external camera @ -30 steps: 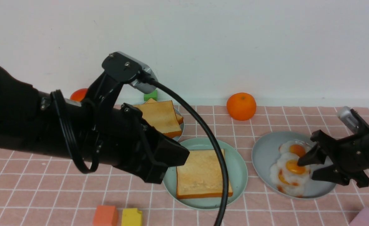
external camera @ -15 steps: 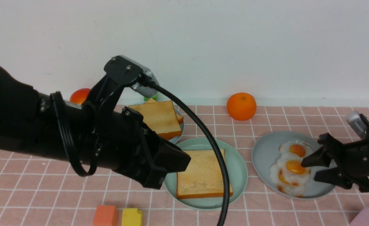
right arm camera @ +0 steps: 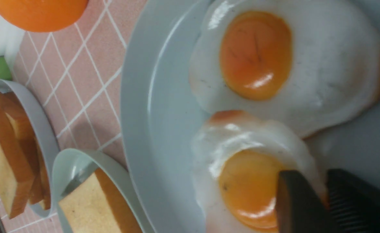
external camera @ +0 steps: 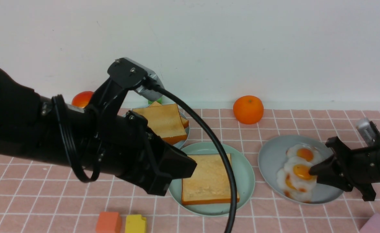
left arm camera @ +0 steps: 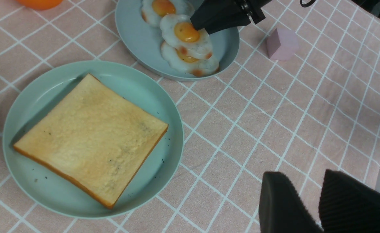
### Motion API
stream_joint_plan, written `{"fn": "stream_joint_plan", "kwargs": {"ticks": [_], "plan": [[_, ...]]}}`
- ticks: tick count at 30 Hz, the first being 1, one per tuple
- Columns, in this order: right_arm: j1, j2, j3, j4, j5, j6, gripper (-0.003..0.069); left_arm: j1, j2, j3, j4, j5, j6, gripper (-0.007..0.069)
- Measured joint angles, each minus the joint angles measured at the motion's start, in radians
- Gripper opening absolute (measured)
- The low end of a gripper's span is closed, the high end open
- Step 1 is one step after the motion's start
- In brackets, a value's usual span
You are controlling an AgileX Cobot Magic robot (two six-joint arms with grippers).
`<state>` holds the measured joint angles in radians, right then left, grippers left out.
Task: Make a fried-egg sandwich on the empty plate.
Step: Use the right arm to grab a fried egg, then use the right arm to place the fried egg on the slice of bread in the middle
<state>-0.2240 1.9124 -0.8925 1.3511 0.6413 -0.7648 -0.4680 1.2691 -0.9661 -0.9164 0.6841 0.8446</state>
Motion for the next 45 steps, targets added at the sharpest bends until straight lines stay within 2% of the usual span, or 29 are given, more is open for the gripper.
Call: {"fn": "stream_joint_plan", "kwargs": {"ticks": [3, 21, 30, 34, 37, 40, 45], "plan": [[0.000, 0.000, 0.000, -0.001, 0.001, -0.005, 0.0081, 0.000, 0.000, 0.000, 0.000, 0.000, 0.000, 0.0238], [0.000, -0.063, 0.001, -0.050, -0.009, -0.068, 0.0081, 0.000, 0.000, 0.000, 0.016, 0.004, -0.022, 0.0239], [0.016, -0.153, 0.001, -0.014, 0.069, -0.068, 0.0081, 0.000, 0.000, 0.000, 0.019, 0.001, -0.023, 0.0239], [0.117, -0.185, 0.001, -0.004, 0.070, -0.068, 0.0081, 0.043, 0.000, 0.000, 0.019, -0.003, -0.066, 0.0239], [0.236, -0.188, -0.016, -0.012, 0.059, -0.068, 0.0081, 0.111, 0.000, 0.000, 0.019, -0.011, -0.109, 0.0239], [0.368, -0.174, -0.072, -0.065, 0.019, -0.039, 0.0081, 0.175, 0.000, 0.000, 0.021, -0.012, -0.123, 0.0239], [0.478, -0.114, -0.195, -0.197, -0.027, 0.078, 0.0081, 0.211, 0.000, 0.000, 0.028, -0.012, -0.124, 0.0239]]}}
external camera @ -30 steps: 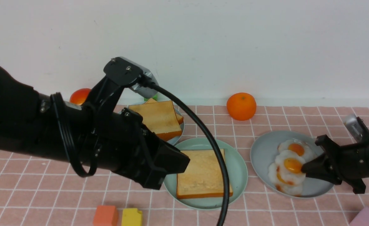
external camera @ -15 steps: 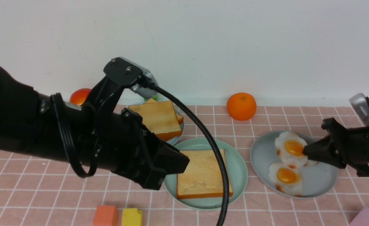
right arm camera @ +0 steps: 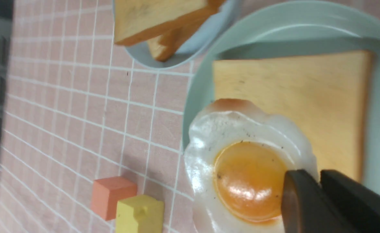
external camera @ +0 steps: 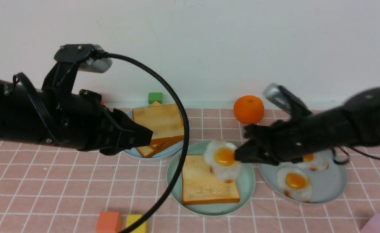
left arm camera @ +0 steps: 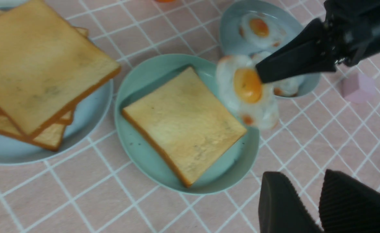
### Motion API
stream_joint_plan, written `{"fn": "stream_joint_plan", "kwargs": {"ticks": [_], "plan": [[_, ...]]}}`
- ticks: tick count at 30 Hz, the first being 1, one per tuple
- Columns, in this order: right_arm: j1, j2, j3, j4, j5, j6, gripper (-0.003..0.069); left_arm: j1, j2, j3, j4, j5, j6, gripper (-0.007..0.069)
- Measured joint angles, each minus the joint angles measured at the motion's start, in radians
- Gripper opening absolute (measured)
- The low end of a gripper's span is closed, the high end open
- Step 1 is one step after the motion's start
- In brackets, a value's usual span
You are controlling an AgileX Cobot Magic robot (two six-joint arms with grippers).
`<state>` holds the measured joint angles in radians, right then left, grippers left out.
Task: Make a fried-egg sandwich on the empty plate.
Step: Use the right arm to place the fried egg on the slice of bread in the middle, then use the left arm to grab a slice of bread
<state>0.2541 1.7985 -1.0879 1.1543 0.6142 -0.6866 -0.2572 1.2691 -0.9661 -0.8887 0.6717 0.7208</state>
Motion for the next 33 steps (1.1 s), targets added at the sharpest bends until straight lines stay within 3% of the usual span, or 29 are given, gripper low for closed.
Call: {"fn": "stream_joint_plan", "kwargs": {"ticks": [5, 15, 17, 20, 24, 26, 27, 30, 33], "plan": [[0.077, 0.118, -0.158, -0.179, -0.006, 0.184, 0.0081, 0.003, 0.000, 0.000, 0.028, 0.003, -0.001, 0.0239], [0.100, 0.219, -0.183, -0.202, -0.086, 0.213, 0.0098, 0.003, 0.000, 0.000, 0.029, 0.008, -0.004, 0.0239], [0.100, 0.221, -0.183, -0.202, -0.090, 0.214, 0.0134, 0.003, 0.000, 0.000, 0.029, 0.008, -0.004, 0.0239], [0.100, 0.215, -0.184, -0.220, -0.088, 0.214, 0.0266, 0.003, 0.000, 0.000, 0.024, 0.003, -0.045, 0.0240], [0.100, 0.158, -0.184, -0.292, -0.087, 0.220, 0.0411, 0.007, 0.000, 0.000, 0.023, -0.044, -0.195, 0.0240], [0.099, 0.081, -0.194, -0.391, -0.070, 0.251, 0.0492, 0.037, 0.010, -0.021, 0.035, -0.031, -0.306, 0.0240], [0.099, 0.081, -0.194, -0.400, -0.070, 0.255, 0.0497, 0.042, 0.014, -0.023, 0.037, -0.024, -0.314, 0.0240], [0.099, -0.054, -0.219, -0.580, 0.033, 0.369, 0.0547, 0.145, 0.081, -0.092, 0.037, 0.039, -0.444, 0.0240], [0.115, -0.144, -0.222, -0.715, 0.126, 0.463, 0.0549, 0.217, 0.171, -0.141, 0.029, 0.086, -0.498, 0.0241]]}}
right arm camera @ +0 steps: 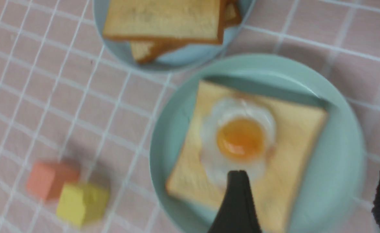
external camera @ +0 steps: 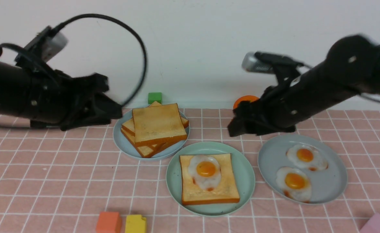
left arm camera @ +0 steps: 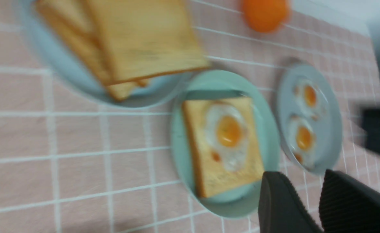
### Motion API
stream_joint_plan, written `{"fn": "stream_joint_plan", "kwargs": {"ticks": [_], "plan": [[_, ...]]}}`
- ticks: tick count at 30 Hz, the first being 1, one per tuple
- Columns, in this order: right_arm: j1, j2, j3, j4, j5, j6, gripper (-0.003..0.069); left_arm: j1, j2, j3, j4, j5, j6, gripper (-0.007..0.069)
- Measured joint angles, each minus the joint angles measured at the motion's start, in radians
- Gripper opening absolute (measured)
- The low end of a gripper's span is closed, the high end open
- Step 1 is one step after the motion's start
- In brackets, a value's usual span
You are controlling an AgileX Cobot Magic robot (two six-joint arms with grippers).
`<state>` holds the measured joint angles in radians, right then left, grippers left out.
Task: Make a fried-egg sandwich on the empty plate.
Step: Use the left arm to grab a slice of bread
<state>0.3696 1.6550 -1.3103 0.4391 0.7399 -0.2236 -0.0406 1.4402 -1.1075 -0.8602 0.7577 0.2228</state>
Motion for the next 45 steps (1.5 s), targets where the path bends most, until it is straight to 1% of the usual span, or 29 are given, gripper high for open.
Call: {"fn": "stream_joint_plan", "kwargs": {"ticks": [3, 5, 7, 9, 13, 17, 26, 39, 42, 43, 45], "plan": [[0.040, -0.081, 0.005, -0.098, 0.052, 0.083, 0.0538, 0.030, 0.105, -0.033, -0.036, 0.028, -0.016, 0.0253], [0.068, -0.125, 0.029, -0.128, 0.050, 0.112, 0.0519, 0.033, 0.187, -0.047, -0.070, 0.035, -0.010, 0.0277], [0.079, -0.145, 0.047, -0.133, 0.048, 0.118, 0.0510, 0.033, 0.222, -0.053, -0.088, 0.035, -0.002, 0.0293], [0.101, -0.196, 0.095, -0.133, 0.046, 0.120, 0.0478, 0.033, 0.304, -0.078, -0.123, 0.034, 0.030, 0.0346], [0.107, -0.236, 0.141, -0.122, 0.047, 0.120, 0.0441, 0.033, 0.396, -0.136, -0.155, 0.028, 0.074, 0.0414], [0.107, -0.255, 0.151, -0.121, 0.049, 0.120, 0.0415, 0.033, 0.484, -0.203, -0.176, 0.026, 0.094, 0.0442], [0.107, -0.272, 0.151, -0.107, 0.046, 0.120, 0.0400, 0.033, 0.627, -0.298, -0.186, 0.021, 0.120, 0.0444], [0.107, -0.272, 0.151, -0.106, 0.046, 0.120, 0.0400, 0.033, 0.685, -0.316, -0.245, 0.034, 0.155, 0.0442], [0.107, -0.272, 0.151, -0.106, 0.046, 0.120, 0.0400, 0.033, 0.697, -0.316, -0.251, 0.034, 0.184, 0.0409], [0.107, -0.272, 0.151, -0.106, 0.046, 0.120, 0.0400, 0.033, 0.697, -0.316, -0.251, 0.034, 0.186, 0.0409], [0.107, -0.272, 0.151, -0.106, 0.046, 0.120, 0.0400, 0.033, 0.697, -0.316, -0.263, 0.041, 0.214, 0.0340]]}}
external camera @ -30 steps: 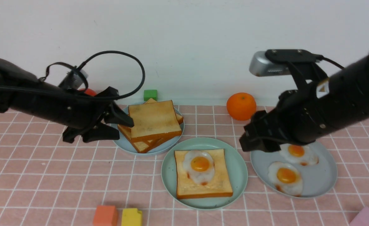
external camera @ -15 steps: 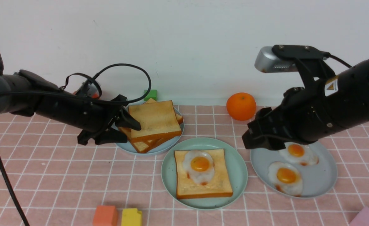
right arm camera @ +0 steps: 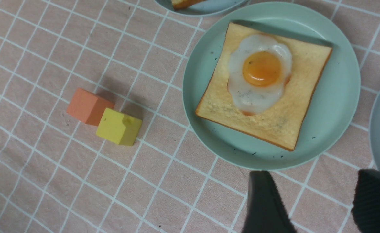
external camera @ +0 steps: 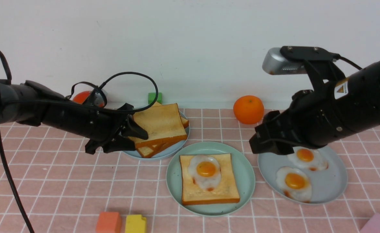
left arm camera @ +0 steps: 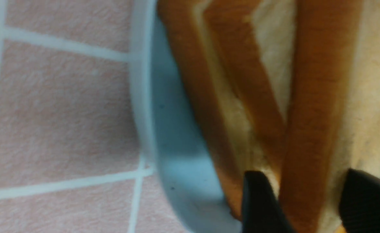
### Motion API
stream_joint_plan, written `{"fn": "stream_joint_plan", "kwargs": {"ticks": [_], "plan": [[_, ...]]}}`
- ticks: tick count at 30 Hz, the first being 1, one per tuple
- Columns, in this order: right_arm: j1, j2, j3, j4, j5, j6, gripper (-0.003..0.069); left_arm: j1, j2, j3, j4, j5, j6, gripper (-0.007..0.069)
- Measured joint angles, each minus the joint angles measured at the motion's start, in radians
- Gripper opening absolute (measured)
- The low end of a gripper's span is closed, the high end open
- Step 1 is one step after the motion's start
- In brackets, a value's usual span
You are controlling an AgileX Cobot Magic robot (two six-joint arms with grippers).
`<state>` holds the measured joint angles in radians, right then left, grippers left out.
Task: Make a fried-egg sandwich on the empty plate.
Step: Use the left arm to grab a slice of bread, then use the left arm to place a slice of bread on the fried egg in the middle
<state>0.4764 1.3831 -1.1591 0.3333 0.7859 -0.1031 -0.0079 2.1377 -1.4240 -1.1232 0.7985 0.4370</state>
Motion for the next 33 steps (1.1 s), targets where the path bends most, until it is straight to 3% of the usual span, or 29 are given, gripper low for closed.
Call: {"fn": "stream_joint_plan", "kwargs": {"ticks": [8, 26, 33], "plan": [[0.001, 0.000, 0.000, 0.003, 0.003, 0.000, 0.0400, 0.001, 0.000, 0.000, -0.008, 0.025, 0.016, 0.0146], [0.000, -0.087, 0.000, -0.047, 0.020, 0.028, 0.0400, -0.009, -0.255, 0.031, -0.002, 0.221, 0.088, 0.0143], [0.000, -0.168, 0.000, -0.142, 0.027, 0.114, 0.0400, -0.157, -0.320, 0.234, -0.038, 0.119, 0.149, 0.0142]]}}
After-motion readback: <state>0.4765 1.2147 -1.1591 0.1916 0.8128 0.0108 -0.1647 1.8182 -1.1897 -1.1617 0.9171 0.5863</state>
